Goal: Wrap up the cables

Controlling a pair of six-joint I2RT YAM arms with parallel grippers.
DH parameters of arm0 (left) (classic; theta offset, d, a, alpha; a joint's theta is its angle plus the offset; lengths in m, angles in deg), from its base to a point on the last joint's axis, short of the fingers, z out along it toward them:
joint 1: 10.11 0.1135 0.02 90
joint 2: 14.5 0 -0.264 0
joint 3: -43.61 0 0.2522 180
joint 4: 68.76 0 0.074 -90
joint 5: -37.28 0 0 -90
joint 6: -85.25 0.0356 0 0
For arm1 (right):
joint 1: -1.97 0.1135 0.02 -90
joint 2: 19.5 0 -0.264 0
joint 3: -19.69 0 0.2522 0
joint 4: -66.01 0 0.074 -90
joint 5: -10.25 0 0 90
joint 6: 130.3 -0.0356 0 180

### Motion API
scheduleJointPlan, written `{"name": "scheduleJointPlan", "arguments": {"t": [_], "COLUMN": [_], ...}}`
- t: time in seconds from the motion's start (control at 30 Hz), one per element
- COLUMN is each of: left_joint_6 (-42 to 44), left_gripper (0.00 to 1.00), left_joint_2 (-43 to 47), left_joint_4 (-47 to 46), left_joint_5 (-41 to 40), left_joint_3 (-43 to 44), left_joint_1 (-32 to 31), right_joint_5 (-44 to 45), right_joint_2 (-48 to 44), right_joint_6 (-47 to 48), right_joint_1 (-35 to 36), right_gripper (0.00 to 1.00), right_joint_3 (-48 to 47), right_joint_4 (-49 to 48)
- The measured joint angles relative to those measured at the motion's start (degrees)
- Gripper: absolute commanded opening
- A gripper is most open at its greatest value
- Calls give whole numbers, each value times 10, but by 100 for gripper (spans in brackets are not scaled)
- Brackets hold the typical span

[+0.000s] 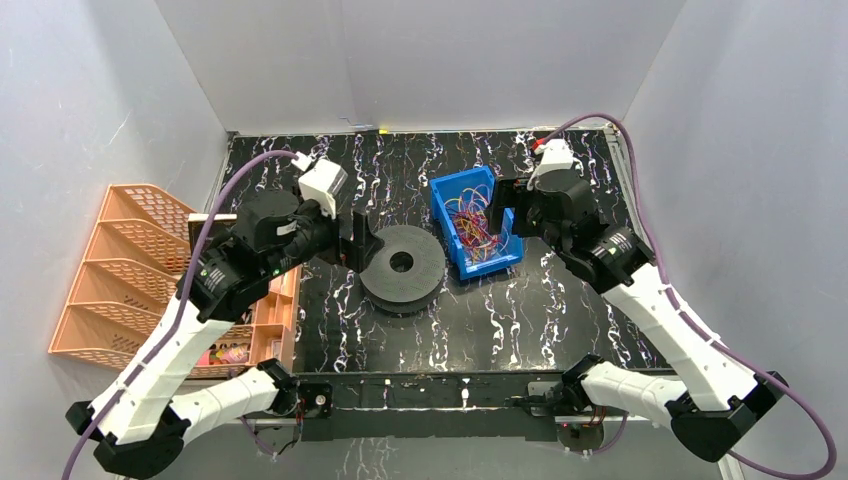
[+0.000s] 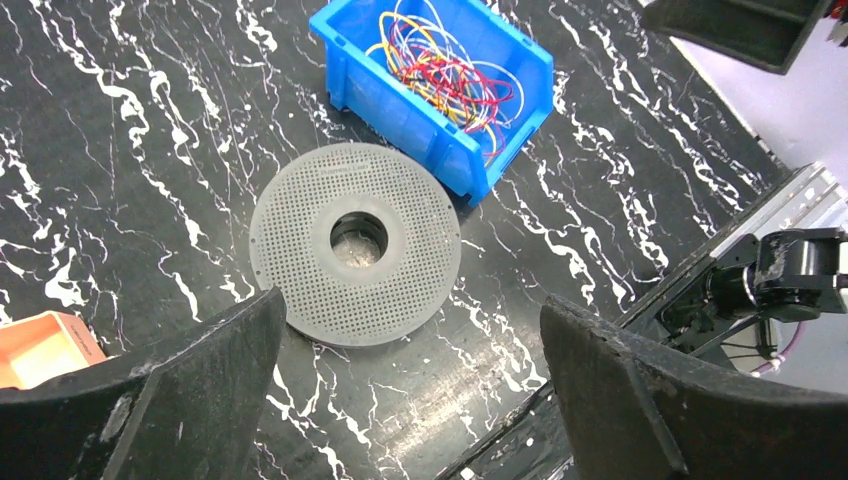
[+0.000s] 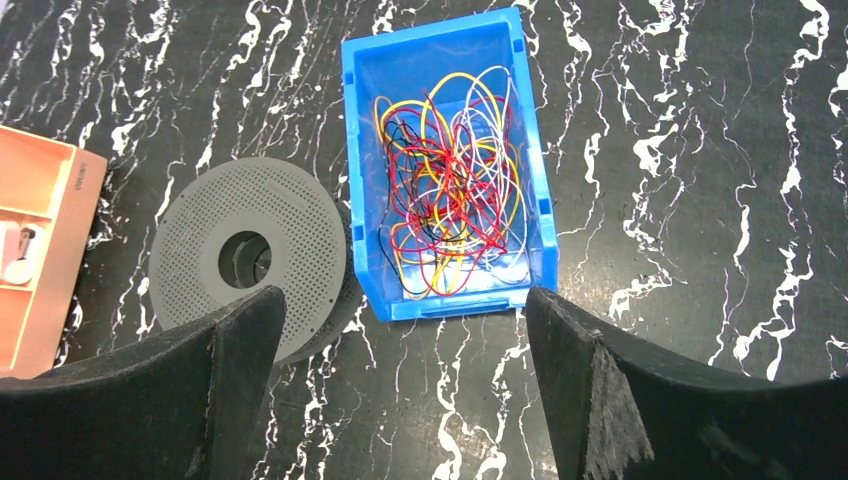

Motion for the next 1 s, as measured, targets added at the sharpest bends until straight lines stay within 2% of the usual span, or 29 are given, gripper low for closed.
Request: {"name": "scheduleJointPlan", "arguments": {"t": [0.2,0.4,0.77,1.0], "left_joint_6": [2,-16,-117,-153], "left_gripper": [98,98,98,99], "left_joint_2": [9,-6,-33,-56], "left_joint_4": [-6,12,76,87], "left_joint_5": [-11,-64,-198,-238], "left_joint_3": [5,-12,-56,-80], "left_joint_1": [0,0,0,8], "right_joint_5": [-13,-58,-115,-128], "right_joint_2": [-2,4,33,43], "right_joint_6": [4,36,59,54], "right_joint_1": [0,0,5,35], "right_gripper": [98,98,96,94], "right_joint_3": [0,23,43,52], "right_joint_4": [0,-9,-11,-11]}}
